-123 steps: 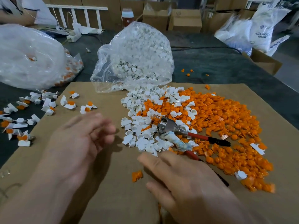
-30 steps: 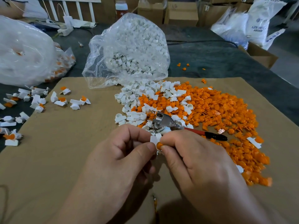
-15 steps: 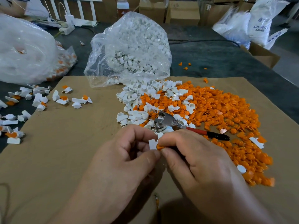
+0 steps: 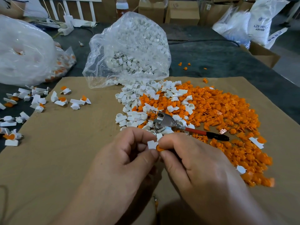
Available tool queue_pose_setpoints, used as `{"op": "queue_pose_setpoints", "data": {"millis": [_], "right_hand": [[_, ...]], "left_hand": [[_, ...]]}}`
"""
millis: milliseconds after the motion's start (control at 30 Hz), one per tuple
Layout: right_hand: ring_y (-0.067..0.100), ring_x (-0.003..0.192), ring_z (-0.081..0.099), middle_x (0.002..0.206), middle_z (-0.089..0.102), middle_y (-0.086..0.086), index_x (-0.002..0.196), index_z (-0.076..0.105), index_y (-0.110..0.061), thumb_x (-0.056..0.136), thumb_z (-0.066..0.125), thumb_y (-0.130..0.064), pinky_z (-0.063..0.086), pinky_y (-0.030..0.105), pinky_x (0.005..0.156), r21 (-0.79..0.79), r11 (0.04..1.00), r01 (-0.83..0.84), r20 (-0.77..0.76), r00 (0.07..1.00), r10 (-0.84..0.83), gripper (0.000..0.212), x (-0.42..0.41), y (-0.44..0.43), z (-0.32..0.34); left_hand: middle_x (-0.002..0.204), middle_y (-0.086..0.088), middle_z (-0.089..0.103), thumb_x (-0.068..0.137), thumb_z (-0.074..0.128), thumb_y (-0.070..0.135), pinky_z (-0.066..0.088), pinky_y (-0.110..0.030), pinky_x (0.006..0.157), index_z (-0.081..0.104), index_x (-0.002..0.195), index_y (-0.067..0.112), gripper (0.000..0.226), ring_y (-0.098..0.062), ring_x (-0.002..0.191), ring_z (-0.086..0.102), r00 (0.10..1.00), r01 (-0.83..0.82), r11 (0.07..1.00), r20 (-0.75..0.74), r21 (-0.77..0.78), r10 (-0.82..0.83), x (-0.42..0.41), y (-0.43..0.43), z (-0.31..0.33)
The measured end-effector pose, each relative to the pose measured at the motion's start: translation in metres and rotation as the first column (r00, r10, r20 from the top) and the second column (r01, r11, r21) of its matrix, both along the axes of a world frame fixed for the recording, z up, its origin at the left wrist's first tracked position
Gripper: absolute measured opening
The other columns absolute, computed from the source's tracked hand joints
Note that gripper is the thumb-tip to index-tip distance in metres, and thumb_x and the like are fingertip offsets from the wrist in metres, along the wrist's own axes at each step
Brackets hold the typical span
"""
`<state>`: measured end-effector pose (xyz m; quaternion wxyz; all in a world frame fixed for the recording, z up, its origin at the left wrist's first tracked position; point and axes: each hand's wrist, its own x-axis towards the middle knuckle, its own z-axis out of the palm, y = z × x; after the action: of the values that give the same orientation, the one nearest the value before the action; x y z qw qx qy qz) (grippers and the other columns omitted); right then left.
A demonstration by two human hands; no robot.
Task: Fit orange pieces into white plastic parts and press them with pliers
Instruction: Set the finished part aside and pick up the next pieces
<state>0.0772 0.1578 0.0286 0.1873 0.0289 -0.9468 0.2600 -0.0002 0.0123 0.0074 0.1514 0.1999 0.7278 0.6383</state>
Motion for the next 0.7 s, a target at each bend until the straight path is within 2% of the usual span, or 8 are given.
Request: {"op": "queue_pose_setpoints", "data": {"millis": [100,167,267,333,467,533,600,700], "right_hand": [[0.002,0.068,0.052,0.077,0.051,-0.02,0.099,0.052,-0.038,0.093,0.044,-0.038,0.045,0.023,0.051,0.014,1.0,0.014,-0.049,0.999,-0.013,0.011,0.001,-0.001,0.0],[0.002,0.069,0.053,0.079,0.053,-0.019,0.1,0.055,-0.034,0.093,0.046,-0.035,0.045,0.022,0.053,0.01,1.0,0.013,-0.071,0.997,-0.013,0.011,0.001,-0.002,-0.001],[0.003,0.072,0.058,0.08,0.057,-0.017,0.097,0.057,-0.037,0.09,0.049,-0.038,0.046,0.023,0.056,-0.078,0.997,0.016,-0.05,0.999,-0.02,0.011,0.001,-0.002,-0.002],[0.003,0.072,0.063,0.081,0.063,-0.016,0.095,0.059,-0.039,0.085,0.05,-0.044,0.051,0.026,0.059,-0.263,0.964,0.032,0.042,0.999,-0.022,0.015,0.002,0.0,-0.001],[0.011,0.061,0.069,0.072,0.071,-0.002,0.091,0.065,-0.036,0.082,0.061,-0.034,0.056,0.025,0.055,-0.664,0.747,0.032,0.183,0.976,0.121,0.01,-0.003,0.009,-0.001],[0.02,0.059,0.069,0.069,0.071,0.007,0.087,0.069,-0.031,0.079,0.064,-0.025,0.056,0.029,0.055,-0.802,0.595,0.057,0.22,0.953,0.206,0.011,-0.007,0.014,-0.002],[0.024,0.056,0.068,0.067,0.07,0.012,0.083,0.071,-0.025,0.077,0.067,-0.02,0.055,0.036,0.055,-0.864,0.497,0.076,0.229,0.94,0.254,0.009,-0.01,0.017,-0.004],[0.023,0.057,0.067,0.068,0.07,0.013,0.082,0.072,-0.023,0.078,0.07,-0.017,0.054,0.037,0.055,-0.881,0.467,0.076,0.229,0.932,0.281,0.007,-0.011,0.019,-0.007]], "left_hand": [[0.063,-0.007,0.066,0.065,0.086,0.022,0.052,-0.029,0.047,0.074,0.084,0.027,0.023,-0.021,0.052,0.066,0.976,0.011,0.984,0.213,0.18,-0.05,-0.001,0.002,0.001],[0.062,-0.01,0.065,0.067,0.088,0.013,0.05,-0.031,0.046,0.074,0.082,0.021,0.022,-0.024,0.05,0.063,0.961,0.035,0.977,0.26,0.21,-0.09,-0.002,0.002,-0.001],[0.062,-0.01,0.063,0.067,0.077,0.018,0.05,-0.033,0.048,0.073,0.081,0.023,0.015,-0.022,0.052,0.062,0.975,0.058,0.98,0.199,0.19,-0.096,-0.003,0.0,-0.003],[0.063,-0.001,0.064,0.062,0.078,0.036,0.052,-0.034,0.053,0.073,0.084,0.031,0.024,-0.019,0.056,0.063,0.995,0.055,0.992,0.081,0.116,-0.065,-0.003,-0.002,-0.004],[0.067,0.006,0.067,0.062,0.063,0.056,0.049,-0.022,0.054,0.069,0.093,0.04,0.035,-0.011,0.058,0.062,0.99,0.063,0.996,-0.121,-0.058,-0.069,-0.002,-0.007,0.0],[0.07,0.002,0.068,0.064,0.063,0.055,0.05,-0.032,0.056,0.068,0.093,0.039,0.034,-0.019,0.063,0.063,0.986,0.075,0.995,-0.143,-0.072,-0.085,-0.001,-0.007,0.001],[0.071,0.002,0.069,0.064,0.062,0.055,0.052,-0.038,0.059,0.068,0.093,0.04,0.034,-0.021,0.066,0.064,0.982,0.103,0.991,-0.152,-0.083,-0.115,0.001,-0.006,0.002],[0.072,0.01,0.07,0.06,0.058,0.062,0.048,-0.021,0.054,0.065,0.093,0.045,0.038,-0.011,0.064,0.064,0.966,0.098,0.984,-0.222,-0.146,-0.129,0.002,-0.006,0.006]]}}
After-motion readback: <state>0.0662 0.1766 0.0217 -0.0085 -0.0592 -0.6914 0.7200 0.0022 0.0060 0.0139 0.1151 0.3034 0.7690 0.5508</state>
